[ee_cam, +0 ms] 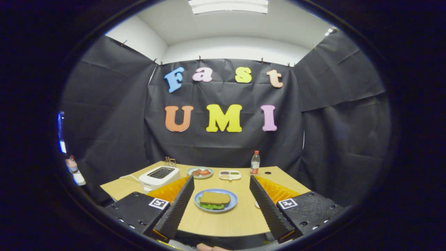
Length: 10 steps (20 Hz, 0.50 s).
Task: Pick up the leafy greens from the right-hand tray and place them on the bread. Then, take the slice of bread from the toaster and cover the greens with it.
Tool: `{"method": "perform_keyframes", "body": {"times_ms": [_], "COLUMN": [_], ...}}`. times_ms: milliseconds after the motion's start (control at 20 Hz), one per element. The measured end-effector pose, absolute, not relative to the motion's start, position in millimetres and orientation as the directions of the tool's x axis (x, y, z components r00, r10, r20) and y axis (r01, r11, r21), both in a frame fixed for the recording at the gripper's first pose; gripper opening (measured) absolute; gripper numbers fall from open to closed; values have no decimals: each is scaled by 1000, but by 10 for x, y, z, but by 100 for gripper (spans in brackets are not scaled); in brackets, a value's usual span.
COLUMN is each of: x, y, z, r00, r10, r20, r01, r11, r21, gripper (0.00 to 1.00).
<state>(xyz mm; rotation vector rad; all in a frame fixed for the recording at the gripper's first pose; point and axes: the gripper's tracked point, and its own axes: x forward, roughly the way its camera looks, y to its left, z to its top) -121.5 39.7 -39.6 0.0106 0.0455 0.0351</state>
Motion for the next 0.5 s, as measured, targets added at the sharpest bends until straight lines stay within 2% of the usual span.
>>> {"method": "perform_keyframes", "body": {"times_ms": [500], "x": [-1417], "y": [288], "z": [-251], "r00": [999], "r10": [37], "r20": [-14], "r01": [-36], "r11": [999], "r21": [39], "gripper": [97]}}
